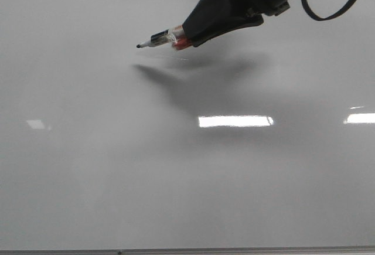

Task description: Write number 8 on whiteboard

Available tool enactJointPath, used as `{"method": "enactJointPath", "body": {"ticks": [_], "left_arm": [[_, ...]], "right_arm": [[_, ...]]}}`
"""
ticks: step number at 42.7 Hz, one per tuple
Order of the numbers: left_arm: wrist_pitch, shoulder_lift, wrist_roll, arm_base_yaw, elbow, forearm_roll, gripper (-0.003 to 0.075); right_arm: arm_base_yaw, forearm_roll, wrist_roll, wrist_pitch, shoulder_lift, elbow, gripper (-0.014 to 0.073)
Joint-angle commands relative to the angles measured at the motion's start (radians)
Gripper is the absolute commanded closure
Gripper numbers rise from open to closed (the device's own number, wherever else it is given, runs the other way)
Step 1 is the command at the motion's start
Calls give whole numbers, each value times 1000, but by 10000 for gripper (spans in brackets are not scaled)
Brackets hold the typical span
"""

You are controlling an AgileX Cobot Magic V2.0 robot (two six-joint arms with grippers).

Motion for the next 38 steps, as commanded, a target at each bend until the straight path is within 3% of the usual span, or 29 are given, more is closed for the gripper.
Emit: {"method": "enactJointPath", "body": {"ticks": [1, 19, 29, 38], "left_arm": [[-69, 4, -7, 3, -27, -28, 741], [-69, 4, -7, 3, -27, -28, 741], [-69, 4, -7, 3, -27, -28, 741], [-69, 4, -7, 3, -27, -28, 741]], "right_arm": [[0, 60, -13, -26, -4, -55, 652], [25, -18, 17, -52, 69, -60, 652], [-65, -62, 32, -52, 2, 49, 652], [-35, -64, 31, -56, 28, 125, 652]]}}
